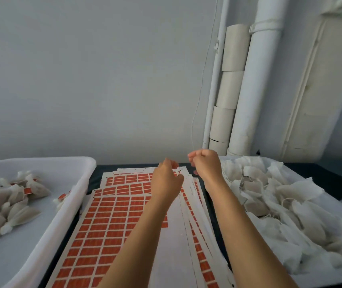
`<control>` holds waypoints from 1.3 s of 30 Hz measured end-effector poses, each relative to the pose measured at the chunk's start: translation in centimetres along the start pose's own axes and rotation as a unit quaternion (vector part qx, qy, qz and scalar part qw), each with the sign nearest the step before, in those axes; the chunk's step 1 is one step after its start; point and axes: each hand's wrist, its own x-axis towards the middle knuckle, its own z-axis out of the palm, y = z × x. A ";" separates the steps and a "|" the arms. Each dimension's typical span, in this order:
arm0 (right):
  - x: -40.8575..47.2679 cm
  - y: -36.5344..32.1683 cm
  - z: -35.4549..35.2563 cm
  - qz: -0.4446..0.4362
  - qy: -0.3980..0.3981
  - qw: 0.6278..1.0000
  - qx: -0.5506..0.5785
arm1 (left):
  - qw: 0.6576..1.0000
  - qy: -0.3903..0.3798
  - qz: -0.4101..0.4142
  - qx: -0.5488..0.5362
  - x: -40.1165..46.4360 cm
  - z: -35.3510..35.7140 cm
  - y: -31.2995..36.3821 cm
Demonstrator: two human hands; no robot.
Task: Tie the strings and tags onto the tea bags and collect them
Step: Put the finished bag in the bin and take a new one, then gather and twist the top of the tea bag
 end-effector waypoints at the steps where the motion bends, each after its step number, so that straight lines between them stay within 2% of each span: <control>1: 0.3 0.5 -0.7 0.013 0.007 1.000 -0.017 | 1.000 -0.021 0.012 0.004 0.1 0.9 0.4; 5: 1.4 2.6 -3.0 0.077 0.031 0.990 -0.114 | 0.995 -0.077 0.056 0.016 0.2 4.1 1.5; 10: 1.4 4.7 -3.8 0.180 0.044 0.956 -0.225 | 0.989 -0.125 0.078 0.007 0.1 6.6 1.8; 15: 1.2 5.9 -4.0 0.223 0.051 0.945 -0.233 | 0.988 -0.143 0.063 -0.016 -0.1 8.1 1.2; 18: 1.4 7.1 -4.0 0.178 0.050 0.960 -0.213 | 0.987 -0.145 0.052 -0.038 -0.1 8.4 1.0; 21: 1.3 7.8 -4.2 0.121 0.100 0.970 -0.184 | 0.987 -0.145 0.048 -0.049 0.0 8.2 1.0; 23: 1.2 7.4 -4.3 0.056 0.146 0.974 -0.165 | 0.987 -0.138 0.044 -0.064 -0.1 7.9 0.9; 25: 1.4 6.4 -4.3 -0.040 0.157 0.976 -0.149 | 0.984 -0.132 0.033 -0.112 -0.1 7.3 0.9; 28: 1.7 4.0 -4.7 -0.154 0.083 0.983 -0.058 | 0.958 -0.154 0.019 -0.242 -0.2 5.6 1.0; 32: 1.1 1.5 -4.7 -0.211 -0.065 0.975 0.010 | 0.923 -0.153 0.042 -0.351 -0.5 2.4 0.5; 35: -0.1 1.5 -3.1 -0.202 -0.164 0.965 0.019 | 0.928 -0.143 0.059 -0.340 -0.8 0.2 -1.0; 39: -1.6 3.7 -0.3 -0.156 -0.221 0.962 0.028 | 0.951 -0.164 0.056 -0.255 -1.5 -0.9 -4.5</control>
